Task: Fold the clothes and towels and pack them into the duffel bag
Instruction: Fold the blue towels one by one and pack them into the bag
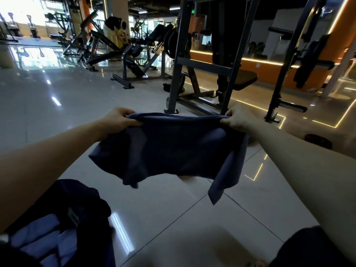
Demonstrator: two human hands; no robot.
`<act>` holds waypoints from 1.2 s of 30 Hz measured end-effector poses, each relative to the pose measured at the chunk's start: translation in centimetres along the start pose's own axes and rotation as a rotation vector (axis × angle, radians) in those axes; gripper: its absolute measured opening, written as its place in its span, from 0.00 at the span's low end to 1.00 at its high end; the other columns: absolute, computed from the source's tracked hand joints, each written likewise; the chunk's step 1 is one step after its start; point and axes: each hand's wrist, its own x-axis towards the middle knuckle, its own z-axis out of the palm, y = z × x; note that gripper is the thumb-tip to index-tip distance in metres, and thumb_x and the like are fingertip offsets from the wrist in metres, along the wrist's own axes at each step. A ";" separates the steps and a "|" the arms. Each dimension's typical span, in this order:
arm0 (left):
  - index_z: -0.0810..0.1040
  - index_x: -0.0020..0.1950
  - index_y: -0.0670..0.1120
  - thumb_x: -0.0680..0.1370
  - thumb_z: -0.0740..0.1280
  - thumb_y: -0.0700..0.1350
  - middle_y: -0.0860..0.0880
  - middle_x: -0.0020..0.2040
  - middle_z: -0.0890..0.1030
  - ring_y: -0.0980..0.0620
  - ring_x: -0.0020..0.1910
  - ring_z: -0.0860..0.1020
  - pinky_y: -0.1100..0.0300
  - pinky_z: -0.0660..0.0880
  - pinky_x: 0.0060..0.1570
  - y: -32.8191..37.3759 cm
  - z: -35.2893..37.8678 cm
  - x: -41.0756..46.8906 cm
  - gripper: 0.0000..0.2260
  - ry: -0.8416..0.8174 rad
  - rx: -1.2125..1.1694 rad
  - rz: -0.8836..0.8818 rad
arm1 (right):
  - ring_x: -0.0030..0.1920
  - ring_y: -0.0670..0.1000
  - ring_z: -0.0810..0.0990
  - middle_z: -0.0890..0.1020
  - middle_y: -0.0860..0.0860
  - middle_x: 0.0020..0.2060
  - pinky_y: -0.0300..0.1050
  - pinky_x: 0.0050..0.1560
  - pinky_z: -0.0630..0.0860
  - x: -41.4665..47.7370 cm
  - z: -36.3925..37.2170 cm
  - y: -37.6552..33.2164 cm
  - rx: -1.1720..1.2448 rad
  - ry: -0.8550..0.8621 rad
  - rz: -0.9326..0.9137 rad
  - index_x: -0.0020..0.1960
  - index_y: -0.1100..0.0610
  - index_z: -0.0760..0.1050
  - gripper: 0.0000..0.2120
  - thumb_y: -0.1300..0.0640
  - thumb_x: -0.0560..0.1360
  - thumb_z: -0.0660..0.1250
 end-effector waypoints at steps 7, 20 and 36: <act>0.80 0.47 0.46 0.76 0.68 0.37 0.46 0.43 0.83 0.46 0.43 0.81 0.54 0.78 0.44 -1.7 -0.7 -0.1 0.04 -0.034 0.343 -0.046 | 0.41 0.51 0.78 0.81 0.54 0.41 0.44 0.40 0.73 -0.5 0.6 1.0 0.065 -0.083 0.085 0.44 0.58 0.82 0.07 0.56 0.78 0.71; 0.78 0.41 0.46 0.78 0.62 0.43 0.43 0.39 0.79 0.43 0.39 0.76 0.55 0.69 0.37 -5.0 -3.6 -0.2 0.08 0.320 0.344 -0.211 | 0.43 0.55 0.80 0.81 0.56 0.40 0.50 0.44 0.77 -0.4 1.8 1.4 0.042 -0.096 0.109 0.42 0.59 0.82 0.08 0.56 0.77 0.72; 0.72 0.71 0.37 0.78 0.61 0.42 0.37 0.65 0.78 0.37 0.60 0.79 0.46 0.77 0.54 -6.3 -4.6 0.6 0.22 0.680 -0.228 -0.560 | 0.40 0.51 0.80 0.82 0.54 0.42 0.46 0.41 0.79 -0.2 4.4 3.0 -0.325 -0.501 0.145 0.47 0.59 0.80 0.02 0.62 0.76 0.69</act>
